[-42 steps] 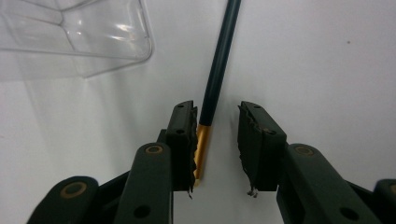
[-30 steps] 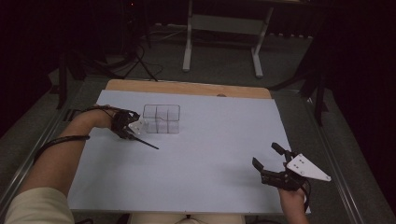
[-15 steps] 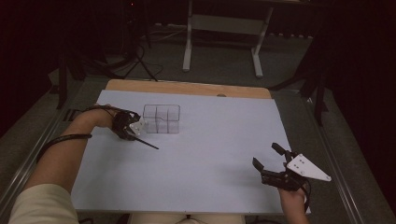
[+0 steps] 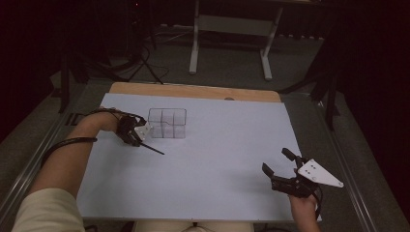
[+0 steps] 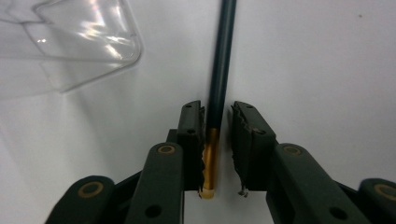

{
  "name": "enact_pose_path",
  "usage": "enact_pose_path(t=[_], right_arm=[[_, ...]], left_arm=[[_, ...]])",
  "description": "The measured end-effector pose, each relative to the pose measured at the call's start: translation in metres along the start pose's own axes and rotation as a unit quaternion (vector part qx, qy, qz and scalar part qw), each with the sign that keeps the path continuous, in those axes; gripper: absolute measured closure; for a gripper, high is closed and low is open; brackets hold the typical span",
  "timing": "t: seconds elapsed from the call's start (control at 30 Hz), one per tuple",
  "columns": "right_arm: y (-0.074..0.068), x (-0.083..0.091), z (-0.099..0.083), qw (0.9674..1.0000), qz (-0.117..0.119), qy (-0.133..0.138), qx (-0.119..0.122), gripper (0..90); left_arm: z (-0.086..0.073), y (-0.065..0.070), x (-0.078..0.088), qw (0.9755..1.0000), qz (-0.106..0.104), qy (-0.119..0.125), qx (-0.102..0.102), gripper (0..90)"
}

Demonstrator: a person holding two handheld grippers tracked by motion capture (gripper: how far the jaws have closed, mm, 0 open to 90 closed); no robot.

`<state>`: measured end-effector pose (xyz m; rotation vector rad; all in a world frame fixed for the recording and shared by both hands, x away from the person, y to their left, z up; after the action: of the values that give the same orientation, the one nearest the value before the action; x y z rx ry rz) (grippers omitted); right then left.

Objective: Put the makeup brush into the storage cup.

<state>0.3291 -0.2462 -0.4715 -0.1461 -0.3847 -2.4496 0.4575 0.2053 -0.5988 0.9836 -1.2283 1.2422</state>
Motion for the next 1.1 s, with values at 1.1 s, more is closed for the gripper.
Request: enact_pose_path(t=[1.1], right_arm=[[0.000,0.000,0.003,1.0000,-0.003,0.003,0.006,12.4]], left_arm=[[0.017,0.024,0.034,0.9996,0.001,0.027,0.007,84.3]])
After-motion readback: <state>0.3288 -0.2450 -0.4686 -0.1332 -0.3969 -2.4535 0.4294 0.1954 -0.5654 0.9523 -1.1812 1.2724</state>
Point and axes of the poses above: each handheld gripper's, and its own axes: x roughly backward along the jaws, z roughly out of its top, y roughly to its right, the point moved 10 cm from there along -x, roughly forward along the jaws, and after that the axes turned 10 degrees about x, right-handed, at the moved point
